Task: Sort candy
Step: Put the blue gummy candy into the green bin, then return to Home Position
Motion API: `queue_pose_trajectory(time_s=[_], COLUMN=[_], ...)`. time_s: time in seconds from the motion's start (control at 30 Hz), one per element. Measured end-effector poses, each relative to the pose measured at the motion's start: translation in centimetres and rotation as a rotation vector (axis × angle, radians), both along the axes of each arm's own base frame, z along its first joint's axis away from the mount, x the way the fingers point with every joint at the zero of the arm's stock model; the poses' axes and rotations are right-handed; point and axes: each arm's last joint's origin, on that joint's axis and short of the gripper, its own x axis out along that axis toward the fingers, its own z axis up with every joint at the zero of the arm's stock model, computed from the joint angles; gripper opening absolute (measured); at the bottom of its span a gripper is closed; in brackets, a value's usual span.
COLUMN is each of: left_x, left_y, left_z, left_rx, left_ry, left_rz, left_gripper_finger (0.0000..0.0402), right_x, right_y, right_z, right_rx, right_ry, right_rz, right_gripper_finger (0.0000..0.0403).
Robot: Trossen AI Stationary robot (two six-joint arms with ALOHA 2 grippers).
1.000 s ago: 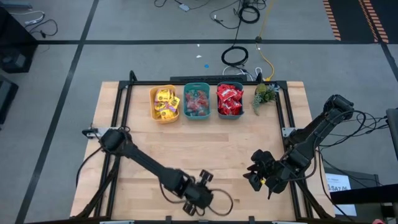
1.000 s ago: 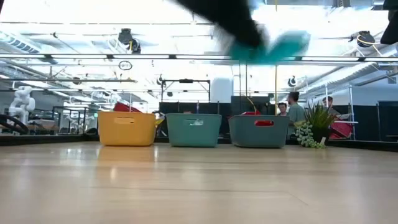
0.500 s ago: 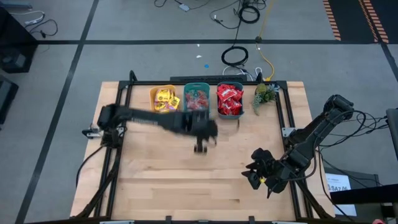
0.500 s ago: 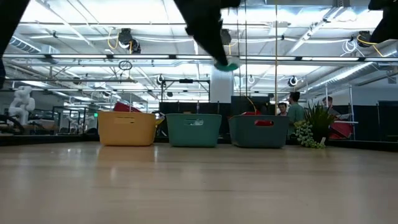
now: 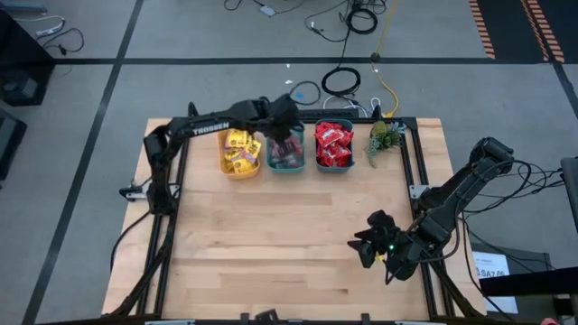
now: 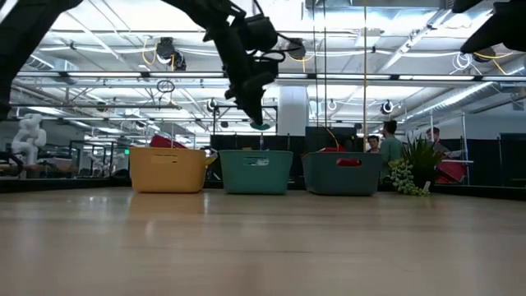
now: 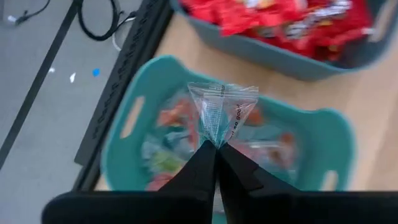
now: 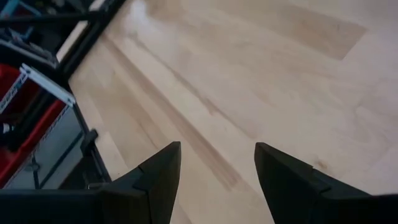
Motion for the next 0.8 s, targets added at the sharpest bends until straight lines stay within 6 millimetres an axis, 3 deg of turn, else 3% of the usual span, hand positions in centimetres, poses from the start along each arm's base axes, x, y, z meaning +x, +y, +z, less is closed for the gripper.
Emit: queue_pose_trajectory(time_s=[0.13,0.4,0.67,0.8], left_x=[-0.6,-1.1,-1.5,-1.4], left_y=[1.3,1.1,1.2,1.3], left_z=[0.0,-0.3,-0.4,-0.4], left_rx=[-0.002,-0.055,-0.071,-0.064], left_ry=[0.000,0.039,0.075,0.063], left_rz=[0.033,-0.016,-0.002,-0.002], left_gripper_finger=[0.0027,0.0037,0.0098,0.0111], right_x=[0.0,0.4,0.6,0.6], right_y=[-0.2,-0.8,-1.0,-1.0], right_z=[0.0,0.0,0.0,0.0], right_rx=[-0.030,-0.036,-0.038,-0.035], right_ry=[-0.030,-0.031,-0.029,-0.026], right_rz=[-0.045,-0.079,-0.087,-0.084], right_gripper_finger=[0.0196,0.0196,0.0196,0.0196])
